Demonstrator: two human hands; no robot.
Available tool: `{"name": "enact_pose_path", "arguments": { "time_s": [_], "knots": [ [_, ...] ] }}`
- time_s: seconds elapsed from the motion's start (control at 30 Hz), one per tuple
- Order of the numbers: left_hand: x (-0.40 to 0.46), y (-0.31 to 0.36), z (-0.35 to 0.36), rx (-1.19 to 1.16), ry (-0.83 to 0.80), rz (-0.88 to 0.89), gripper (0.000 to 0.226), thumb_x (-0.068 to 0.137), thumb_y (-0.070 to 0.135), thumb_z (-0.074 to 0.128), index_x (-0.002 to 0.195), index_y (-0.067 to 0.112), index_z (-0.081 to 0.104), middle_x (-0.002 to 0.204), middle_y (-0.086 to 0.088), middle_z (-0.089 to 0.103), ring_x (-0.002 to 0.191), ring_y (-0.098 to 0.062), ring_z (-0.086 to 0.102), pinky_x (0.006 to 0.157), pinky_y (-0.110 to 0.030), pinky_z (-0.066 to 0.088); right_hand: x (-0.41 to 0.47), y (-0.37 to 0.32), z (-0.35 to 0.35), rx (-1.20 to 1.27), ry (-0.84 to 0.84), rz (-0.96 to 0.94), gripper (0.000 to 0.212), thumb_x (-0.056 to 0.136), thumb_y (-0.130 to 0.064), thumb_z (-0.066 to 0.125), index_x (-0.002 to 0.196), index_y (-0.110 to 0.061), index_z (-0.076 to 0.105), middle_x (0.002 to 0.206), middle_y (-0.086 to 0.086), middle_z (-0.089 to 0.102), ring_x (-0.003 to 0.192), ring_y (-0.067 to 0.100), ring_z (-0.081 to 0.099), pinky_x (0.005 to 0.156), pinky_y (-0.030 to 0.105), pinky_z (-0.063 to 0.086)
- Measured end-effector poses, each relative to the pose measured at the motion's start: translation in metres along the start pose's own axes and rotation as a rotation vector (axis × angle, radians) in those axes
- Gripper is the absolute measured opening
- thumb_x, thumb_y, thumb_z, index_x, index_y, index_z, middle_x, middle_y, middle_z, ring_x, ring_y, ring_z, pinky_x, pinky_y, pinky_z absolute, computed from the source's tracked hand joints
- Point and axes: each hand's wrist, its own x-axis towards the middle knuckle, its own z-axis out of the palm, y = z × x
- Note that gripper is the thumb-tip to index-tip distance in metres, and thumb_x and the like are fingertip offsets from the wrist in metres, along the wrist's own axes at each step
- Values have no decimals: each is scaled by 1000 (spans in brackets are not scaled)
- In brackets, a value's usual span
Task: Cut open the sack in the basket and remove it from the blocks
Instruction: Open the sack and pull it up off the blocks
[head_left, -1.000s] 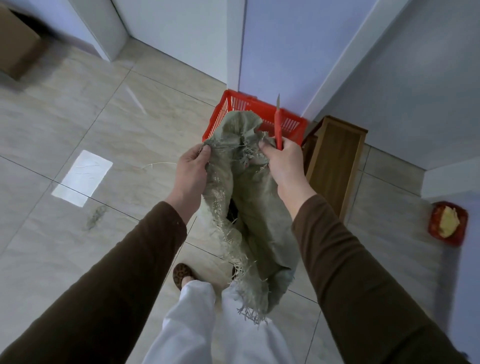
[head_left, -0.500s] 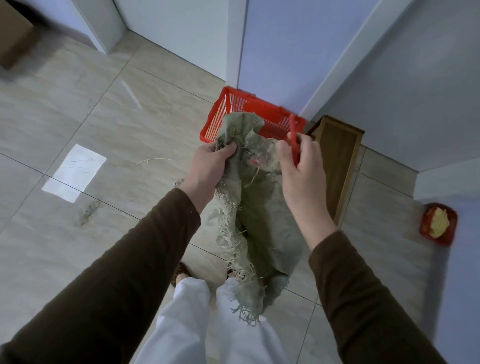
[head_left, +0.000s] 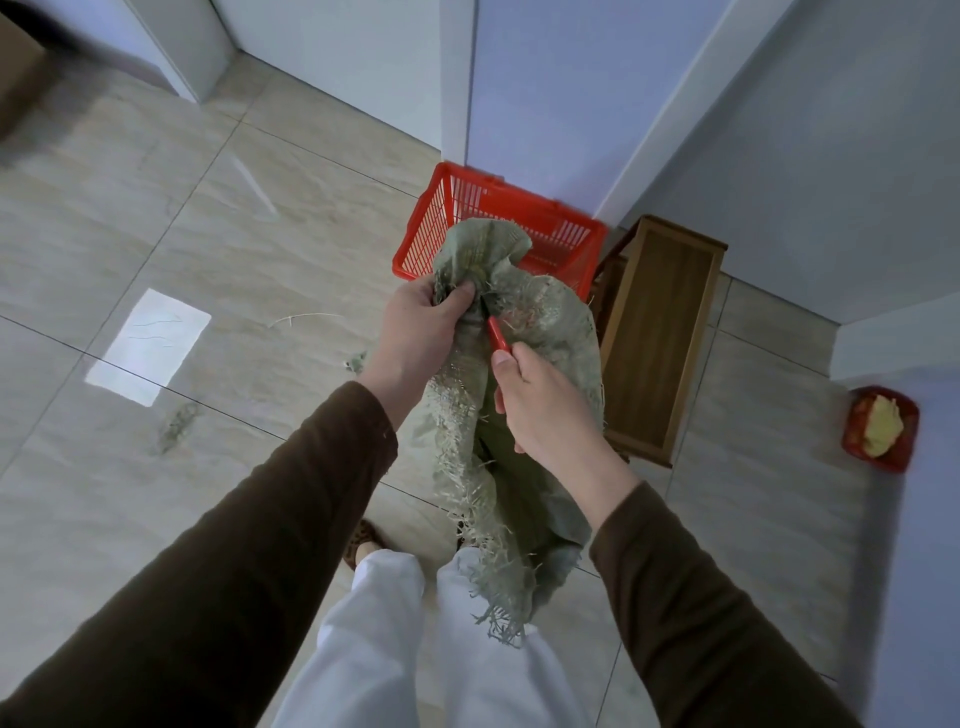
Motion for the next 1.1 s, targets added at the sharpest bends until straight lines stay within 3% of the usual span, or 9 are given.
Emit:
{"name": "enact_pose_path", "arguments": {
  "time_s": [0.2,0.33,0.4,0.5,0.67,0.77,0.9,1.03,1.1],
  "knots": [
    [2,-2,-1,32,-32,5,21,103,25,67,106,6,76,105,-20,80,97,-39,78,87,-57,64,11,4,-7,-41,-20,12,38,112,-43,31,98,-17,55,84,4,60,72,23,57,78,58,59],
    [3,-6,1,32,-55,23,16,103,23,66,94,16,77,89,-6,81,81,-23,79,80,-46,66,18,4,-9,-5,33,-39,34,112,-41,34,101,-18,56,82,2,60,68,20,57,72,57,59],
    [2,-5,3,10,-73,23,16,103,21,66,92,14,75,85,-5,80,77,-17,77,75,-40,65,22,4,-10,62,21,-52,31,112,-39,35,103,-19,57,79,2,60,60,16,56,61,48,59],
    [4,-5,5,-26,-119,60,22,104,13,59,110,-7,66,117,-36,65,99,-36,71,88,-54,62,26,5,-17,250,-34,-7,27,112,-38,38,107,-22,59,76,5,60,48,12,54,45,32,54],
    [-2,-12,13,-22,-268,-9,36,105,6,59,138,-5,53,114,-31,69,100,-42,70,92,-51,60,32,8,-30,375,-100,48,20,111,-36,41,114,-26,59,70,0,55,47,9,51,47,31,54],
    [-3,-24,16,74,-201,-34,29,107,14,60,128,-5,64,109,-20,74,97,-33,72,86,-44,62,36,9,-35,350,-91,78,22,110,-35,46,112,-20,62,69,-3,53,48,11,48,49,32,51],
    [18,-30,19,254,-113,-17,25,105,18,62,118,-2,70,110,-24,75,102,-42,73,90,-52,62,24,3,-26,243,-58,45,26,111,-32,44,113,-13,61,75,1,54,52,13,47,51,33,47],
    [27,-65,-13,629,-13,-176,26,102,16,60,115,-4,72,112,-28,74,107,-43,71,92,-45,57,37,-17,-75,208,353,-128,34,110,-46,38,112,-20,59,78,-5,59,44,-2,53,42,11,42],
    [17,-73,-19,430,5,-248,24,102,20,65,115,2,72,109,-23,77,103,-40,73,89,-44,62,45,-18,-93,276,173,-93,29,107,-45,43,108,-23,62,77,-3,59,41,-1,50,40,15,41]
  ]
}}
